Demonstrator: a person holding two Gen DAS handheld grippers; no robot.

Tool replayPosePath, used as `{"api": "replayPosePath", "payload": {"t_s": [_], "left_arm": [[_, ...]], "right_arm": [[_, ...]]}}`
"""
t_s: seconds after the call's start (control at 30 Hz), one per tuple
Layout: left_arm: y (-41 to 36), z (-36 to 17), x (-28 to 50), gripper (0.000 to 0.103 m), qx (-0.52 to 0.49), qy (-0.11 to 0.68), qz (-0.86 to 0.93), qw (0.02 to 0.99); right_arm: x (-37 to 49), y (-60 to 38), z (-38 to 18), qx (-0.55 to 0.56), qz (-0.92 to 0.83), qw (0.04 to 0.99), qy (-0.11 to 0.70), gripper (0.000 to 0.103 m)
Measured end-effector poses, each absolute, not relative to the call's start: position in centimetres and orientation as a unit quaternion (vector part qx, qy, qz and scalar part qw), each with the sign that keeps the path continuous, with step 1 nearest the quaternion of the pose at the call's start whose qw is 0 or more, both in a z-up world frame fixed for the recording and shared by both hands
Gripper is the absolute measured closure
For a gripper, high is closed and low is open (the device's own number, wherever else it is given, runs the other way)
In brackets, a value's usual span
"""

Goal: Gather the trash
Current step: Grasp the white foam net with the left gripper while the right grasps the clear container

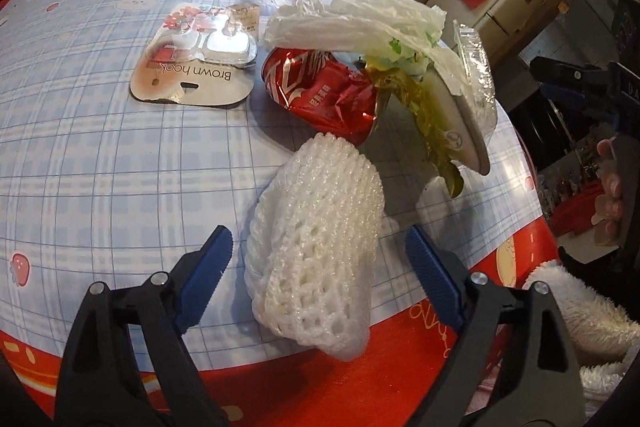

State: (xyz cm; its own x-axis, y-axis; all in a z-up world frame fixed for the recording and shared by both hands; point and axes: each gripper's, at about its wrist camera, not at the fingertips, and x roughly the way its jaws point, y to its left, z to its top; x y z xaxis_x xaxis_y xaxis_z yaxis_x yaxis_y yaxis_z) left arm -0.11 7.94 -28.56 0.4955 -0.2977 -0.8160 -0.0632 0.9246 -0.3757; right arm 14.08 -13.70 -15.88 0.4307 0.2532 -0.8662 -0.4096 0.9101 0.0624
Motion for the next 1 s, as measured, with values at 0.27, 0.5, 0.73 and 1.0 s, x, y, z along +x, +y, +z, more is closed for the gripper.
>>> {"api": "replayPosePath", "payload": {"t_s": [0.27,0.5,0.73,1.0], "left_arm": [[8.8,-29.9,0.6,0.036,-0.173,0.508,-0.068,0.841],[11.2,-30.1,-0.2,0.042,-0.196,0.498,-0.047,0.843],[12.7,-30.2,-1.0,0.041,-0.205,0.494,-0.032,0.844],[13.3,-30.4,-1.3,0.041,-0.217,0.494,-0.029,0.841]], "right_arm": [[16.0,-10.2,-17.5,-0.100,0.144,0.850,0.497,0.005],[18.1,-8.5,-19.4,-0.099,0.068,0.854,0.506,0.005],[19.7,-9.2,-21.8,-0.072,0.004,0.833,0.548,0.009],[18.7,-8.6,-20.3,-0.075,0.032,0.840,0.536,0.034]]}}
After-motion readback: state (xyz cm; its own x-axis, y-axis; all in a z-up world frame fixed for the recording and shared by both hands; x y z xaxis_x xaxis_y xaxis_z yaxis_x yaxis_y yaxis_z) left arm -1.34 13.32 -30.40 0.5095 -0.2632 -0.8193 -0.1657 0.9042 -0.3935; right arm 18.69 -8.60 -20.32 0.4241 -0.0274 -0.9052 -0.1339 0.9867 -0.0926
